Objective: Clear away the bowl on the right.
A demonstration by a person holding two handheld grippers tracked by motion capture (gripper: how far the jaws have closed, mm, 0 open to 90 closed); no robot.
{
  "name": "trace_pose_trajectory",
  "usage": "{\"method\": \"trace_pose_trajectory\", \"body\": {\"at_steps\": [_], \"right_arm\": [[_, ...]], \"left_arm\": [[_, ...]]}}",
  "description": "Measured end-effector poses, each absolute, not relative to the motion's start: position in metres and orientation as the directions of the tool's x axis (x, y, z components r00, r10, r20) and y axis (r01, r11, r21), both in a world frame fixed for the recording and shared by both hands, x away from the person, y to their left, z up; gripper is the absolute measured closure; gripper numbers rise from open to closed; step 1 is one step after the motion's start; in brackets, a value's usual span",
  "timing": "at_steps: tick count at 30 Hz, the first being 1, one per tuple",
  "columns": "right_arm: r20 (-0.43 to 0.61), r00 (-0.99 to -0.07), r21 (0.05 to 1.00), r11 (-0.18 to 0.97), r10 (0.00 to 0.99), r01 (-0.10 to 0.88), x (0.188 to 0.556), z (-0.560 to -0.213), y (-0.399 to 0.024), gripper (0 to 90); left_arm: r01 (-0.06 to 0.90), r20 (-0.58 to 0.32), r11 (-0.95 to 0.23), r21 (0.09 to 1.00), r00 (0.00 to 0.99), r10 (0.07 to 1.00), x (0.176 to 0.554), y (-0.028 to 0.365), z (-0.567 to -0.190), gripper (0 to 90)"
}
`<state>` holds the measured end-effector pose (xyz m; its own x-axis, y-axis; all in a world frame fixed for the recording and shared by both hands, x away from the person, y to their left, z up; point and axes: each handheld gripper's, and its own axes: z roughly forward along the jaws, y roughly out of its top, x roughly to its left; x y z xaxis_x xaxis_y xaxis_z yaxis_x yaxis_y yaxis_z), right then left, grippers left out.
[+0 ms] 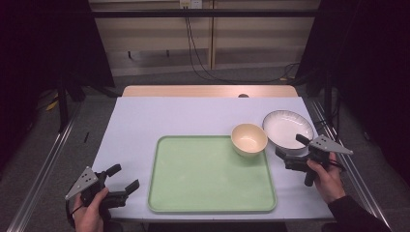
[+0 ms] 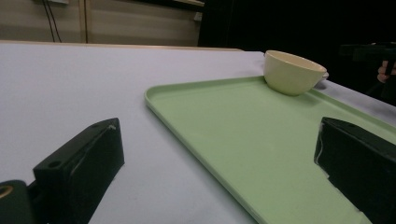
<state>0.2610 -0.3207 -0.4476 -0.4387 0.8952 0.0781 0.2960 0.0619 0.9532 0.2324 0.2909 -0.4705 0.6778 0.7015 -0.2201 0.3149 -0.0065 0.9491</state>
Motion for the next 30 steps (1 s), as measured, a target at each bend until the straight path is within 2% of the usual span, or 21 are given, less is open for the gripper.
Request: {"method": "trace_pose_trajectory", "body": {"at_steps": [17,22,24,30], "right_arm": [[0.063,-0.455,0.948,0.089,0.888,0.305,0.219,-0.46,-0.329,0.9],[0.049,-0.463,0.948,0.104,0.885,0.3,0.215,-0.462,-0.328,0.9],[0.015,-0.481,0.947,0.143,0.877,0.289,0.215,-0.465,-0.327,0.7],[0.015,-0.503,0.947,0.149,0.864,0.283,0.216,-0.466,-0.325,0.6]], "left_arm": [[0.312,-0.226,0.007,0.95,0.674,0.703,0.232,0.29,-0.47,1.5],[0.311,-0.228,0.012,0.95,0.671,0.706,0.232,0.29,-0.47,1.5],[0.312,-0.231,0.015,0.95,0.67,0.705,0.232,0.29,-0.47,1.5],[0.314,-0.237,0.02,0.949,0.671,0.702,0.232,0.291,-0.47,1.5]]}}
